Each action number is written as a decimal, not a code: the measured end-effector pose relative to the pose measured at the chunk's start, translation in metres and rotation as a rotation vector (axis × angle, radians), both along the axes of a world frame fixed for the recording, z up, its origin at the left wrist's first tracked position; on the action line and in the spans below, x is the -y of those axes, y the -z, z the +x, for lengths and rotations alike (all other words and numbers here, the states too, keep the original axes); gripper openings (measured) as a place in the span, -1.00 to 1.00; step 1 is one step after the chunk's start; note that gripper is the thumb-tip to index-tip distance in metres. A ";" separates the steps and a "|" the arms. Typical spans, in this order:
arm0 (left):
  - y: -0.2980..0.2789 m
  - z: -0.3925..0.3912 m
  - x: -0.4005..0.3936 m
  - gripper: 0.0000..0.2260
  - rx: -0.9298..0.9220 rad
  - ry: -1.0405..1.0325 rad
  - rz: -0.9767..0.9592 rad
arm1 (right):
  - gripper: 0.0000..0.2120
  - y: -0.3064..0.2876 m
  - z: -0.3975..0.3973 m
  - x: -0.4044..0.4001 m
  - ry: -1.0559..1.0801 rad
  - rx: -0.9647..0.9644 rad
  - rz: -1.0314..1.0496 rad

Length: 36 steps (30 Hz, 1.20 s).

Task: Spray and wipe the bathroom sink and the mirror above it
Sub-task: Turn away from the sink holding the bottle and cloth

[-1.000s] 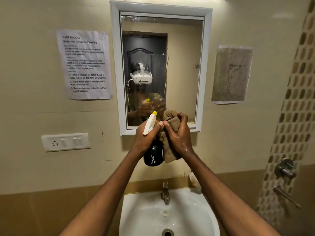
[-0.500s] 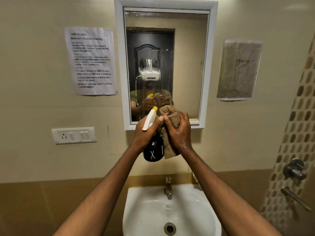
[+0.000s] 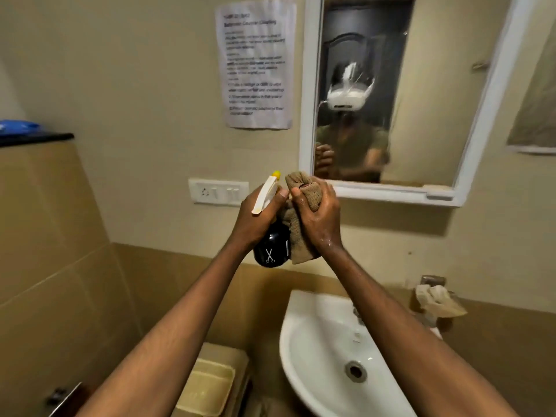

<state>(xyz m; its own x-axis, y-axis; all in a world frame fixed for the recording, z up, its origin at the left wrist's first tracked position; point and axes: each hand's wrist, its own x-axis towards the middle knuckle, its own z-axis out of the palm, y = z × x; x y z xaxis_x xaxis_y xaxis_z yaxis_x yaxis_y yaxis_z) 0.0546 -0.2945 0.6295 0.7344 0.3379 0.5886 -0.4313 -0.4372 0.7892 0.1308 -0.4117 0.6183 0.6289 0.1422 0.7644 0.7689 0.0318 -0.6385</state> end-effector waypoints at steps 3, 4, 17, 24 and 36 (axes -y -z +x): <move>0.016 -0.020 -0.043 -0.81 -0.016 -0.100 -0.035 | -0.58 0.019 -0.011 -0.039 -0.069 -0.061 -0.021; 0.023 -0.025 -0.059 -0.84 -0.015 -0.128 -0.040 | -0.59 0.025 -0.015 -0.054 -0.081 -0.076 -0.025; 0.164 -0.042 -0.198 -0.80 -0.136 -0.187 -0.090 | -0.59 0.156 -0.036 -0.191 -0.118 -0.400 -0.136; 0.343 -0.030 -0.253 -0.60 -0.262 -0.202 -0.082 | -0.70 0.338 -0.023 -0.236 -0.084 -0.554 -0.251; 0.624 -0.036 -0.283 -0.34 -0.444 -0.276 -0.126 | -0.60 0.597 -0.043 -0.281 -0.018 -0.811 -0.407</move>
